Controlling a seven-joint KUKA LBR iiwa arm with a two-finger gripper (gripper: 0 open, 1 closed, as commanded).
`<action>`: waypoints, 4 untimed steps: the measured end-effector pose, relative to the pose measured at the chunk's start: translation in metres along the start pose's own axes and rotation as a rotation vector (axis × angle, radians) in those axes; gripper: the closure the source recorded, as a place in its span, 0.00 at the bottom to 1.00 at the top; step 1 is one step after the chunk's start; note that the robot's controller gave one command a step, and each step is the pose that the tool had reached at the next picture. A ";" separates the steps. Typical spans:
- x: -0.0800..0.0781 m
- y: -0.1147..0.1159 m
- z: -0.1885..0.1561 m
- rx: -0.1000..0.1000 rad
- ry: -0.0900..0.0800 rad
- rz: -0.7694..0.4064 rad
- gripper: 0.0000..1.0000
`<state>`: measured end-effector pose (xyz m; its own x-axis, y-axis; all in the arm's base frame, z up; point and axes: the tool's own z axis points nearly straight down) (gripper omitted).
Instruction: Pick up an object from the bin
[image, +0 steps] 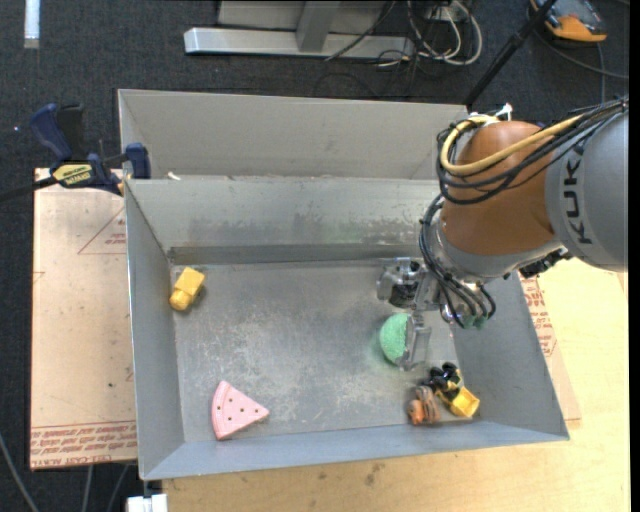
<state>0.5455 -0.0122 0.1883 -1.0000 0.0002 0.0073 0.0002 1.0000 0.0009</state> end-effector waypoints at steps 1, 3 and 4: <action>-0.002 0.000 -0.004 0.000 -0.008 0.000 0.00; -0.002 -0.043 0.079 0.001 -0.012 0.060 0.00; -0.016 -0.032 0.111 0.000 -0.009 -0.128 1.00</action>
Offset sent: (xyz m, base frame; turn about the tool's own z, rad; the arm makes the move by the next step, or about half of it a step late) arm -0.0358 -0.0551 -0.0579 -0.0223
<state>0.5608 -0.0440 0.0770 -0.9919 -0.1270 -0.0016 -0.1270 0.9919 0.0012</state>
